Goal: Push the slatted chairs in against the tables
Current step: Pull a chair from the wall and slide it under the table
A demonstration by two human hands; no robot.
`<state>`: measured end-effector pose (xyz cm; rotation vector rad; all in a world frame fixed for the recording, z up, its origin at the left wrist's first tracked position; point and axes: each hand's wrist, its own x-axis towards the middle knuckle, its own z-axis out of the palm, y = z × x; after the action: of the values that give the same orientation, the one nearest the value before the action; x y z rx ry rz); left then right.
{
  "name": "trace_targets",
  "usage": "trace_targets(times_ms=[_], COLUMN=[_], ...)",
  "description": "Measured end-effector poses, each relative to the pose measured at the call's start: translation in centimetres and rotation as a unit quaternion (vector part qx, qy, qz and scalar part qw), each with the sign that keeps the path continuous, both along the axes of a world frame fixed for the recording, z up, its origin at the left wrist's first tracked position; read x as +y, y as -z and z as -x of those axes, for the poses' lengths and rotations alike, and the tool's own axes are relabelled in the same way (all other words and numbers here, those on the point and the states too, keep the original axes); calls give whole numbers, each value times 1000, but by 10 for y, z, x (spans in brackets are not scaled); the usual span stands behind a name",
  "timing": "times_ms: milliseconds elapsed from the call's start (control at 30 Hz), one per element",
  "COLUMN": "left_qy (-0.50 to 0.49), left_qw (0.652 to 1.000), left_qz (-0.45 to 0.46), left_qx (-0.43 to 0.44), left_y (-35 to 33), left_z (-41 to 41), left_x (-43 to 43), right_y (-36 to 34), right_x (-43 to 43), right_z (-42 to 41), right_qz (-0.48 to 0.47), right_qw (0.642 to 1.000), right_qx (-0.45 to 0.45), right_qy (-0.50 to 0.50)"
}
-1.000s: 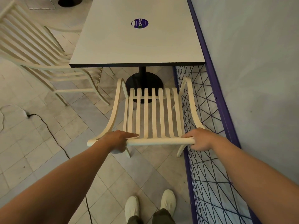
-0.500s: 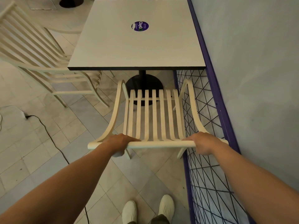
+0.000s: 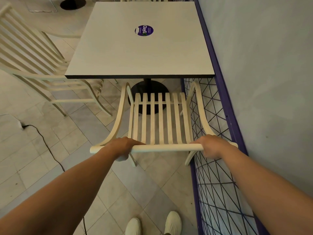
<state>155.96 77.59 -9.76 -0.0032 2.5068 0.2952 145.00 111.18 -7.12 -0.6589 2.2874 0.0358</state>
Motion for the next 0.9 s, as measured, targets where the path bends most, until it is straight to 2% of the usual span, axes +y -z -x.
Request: trace_targets(times_ms=[167,333,633,900], left_qy=[3,20,17,6], left_qw=[1000,999,1000,999], left_qz=[1,-1,-6,-22], left_qx=[-5,-35,-25,-25], left_y=[-2,-2,1,-3], left_z=[9,9,7,-2], left_x=[-4,-8,-3,-1], right_y=[-1,-3,-5,-5], right_x=[-3,4,0,4], right_z=[8,12,3,-2], right_qz=[3,47,3,14], right_qw=[1000,998,1000,1000], right_qx=[-2,-30,-7,-21], right_qy=[4,35,3,11])
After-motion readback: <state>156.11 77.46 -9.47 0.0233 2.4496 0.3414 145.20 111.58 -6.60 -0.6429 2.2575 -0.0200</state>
